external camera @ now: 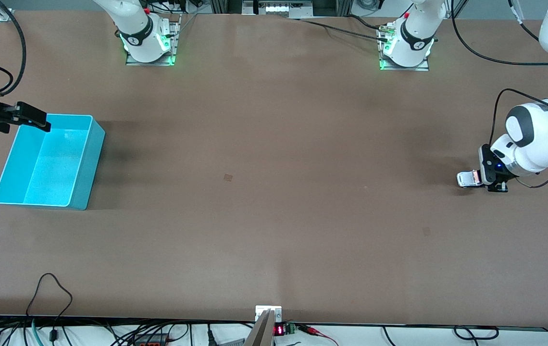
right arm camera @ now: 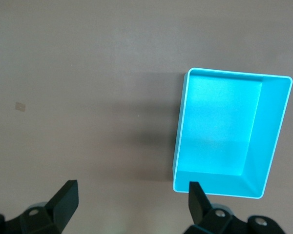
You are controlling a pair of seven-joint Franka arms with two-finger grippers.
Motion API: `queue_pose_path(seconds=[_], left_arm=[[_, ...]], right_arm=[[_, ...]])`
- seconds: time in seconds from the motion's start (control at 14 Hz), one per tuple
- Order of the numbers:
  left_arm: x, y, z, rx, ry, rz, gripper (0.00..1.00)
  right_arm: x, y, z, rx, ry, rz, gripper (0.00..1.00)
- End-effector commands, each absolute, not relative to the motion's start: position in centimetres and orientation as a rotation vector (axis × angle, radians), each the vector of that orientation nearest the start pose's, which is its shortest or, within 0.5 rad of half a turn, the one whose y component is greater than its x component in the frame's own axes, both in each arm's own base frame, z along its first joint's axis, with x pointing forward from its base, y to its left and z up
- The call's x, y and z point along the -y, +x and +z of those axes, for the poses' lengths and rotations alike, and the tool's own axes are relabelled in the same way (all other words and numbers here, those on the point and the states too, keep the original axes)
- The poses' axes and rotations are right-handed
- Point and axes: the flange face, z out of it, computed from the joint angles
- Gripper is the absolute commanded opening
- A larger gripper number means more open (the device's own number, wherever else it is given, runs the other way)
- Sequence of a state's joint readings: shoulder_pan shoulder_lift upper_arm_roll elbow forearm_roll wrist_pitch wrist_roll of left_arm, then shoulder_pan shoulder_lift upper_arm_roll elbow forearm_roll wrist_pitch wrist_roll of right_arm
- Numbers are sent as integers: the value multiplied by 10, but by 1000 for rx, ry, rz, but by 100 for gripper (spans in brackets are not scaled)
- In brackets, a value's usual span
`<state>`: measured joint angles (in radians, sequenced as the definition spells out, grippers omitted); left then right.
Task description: Wind and store white jeep toy
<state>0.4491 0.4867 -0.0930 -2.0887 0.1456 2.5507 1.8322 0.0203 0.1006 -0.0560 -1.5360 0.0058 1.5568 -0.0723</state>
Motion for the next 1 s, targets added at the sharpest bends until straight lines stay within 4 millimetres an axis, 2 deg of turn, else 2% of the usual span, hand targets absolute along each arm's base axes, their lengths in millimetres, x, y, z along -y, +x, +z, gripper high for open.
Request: queue_pose_path(seconds=[0.0, 0.07, 0.14, 0.21, 0.29, 0.36, 0.43, 0.57, 0.72, 0.93], left_arm=[[-213, 546, 158, -2292, -2180, 78, 8], [-214, 546, 158, -2289, -2184, 78, 10], [-215, 546, 162, -2283, -2181, 75, 17], [-213, 548, 169, -2284, -2174, 73, 38], [-203, 554, 184, -2295, -2152, 57, 92], [-194, 558, 198, -2324, -2147, 69, 100], [-190, 563, 217, -2344, -2150, 97, 100], [-161, 579, 253, -2427, -2123, 127, 100], [-146, 586, 278, -2460, -2104, 138, 100], [-120, 590, 302, -2490, -2047, 120, 100]], right_arm=[[18, 578, 584, 45, -3114, 129, 100], [19, 578, 584, 42, -3115, 127, 100], [19, 578, 584, 42, -3115, 129, 100], [19, 578, 584, 42, -3115, 129, 100], [19, 578, 584, 42, -3115, 129, 100], [19, 578, 584, 42, -3115, 129, 100], [19, 578, 584, 42, -3115, 129, 100], [18, 578, 584, 45, -3114, 129, 100], [19, 578, 584, 42, -3115, 129, 100], [19, 578, 584, 42, -3115, 129, 100]])
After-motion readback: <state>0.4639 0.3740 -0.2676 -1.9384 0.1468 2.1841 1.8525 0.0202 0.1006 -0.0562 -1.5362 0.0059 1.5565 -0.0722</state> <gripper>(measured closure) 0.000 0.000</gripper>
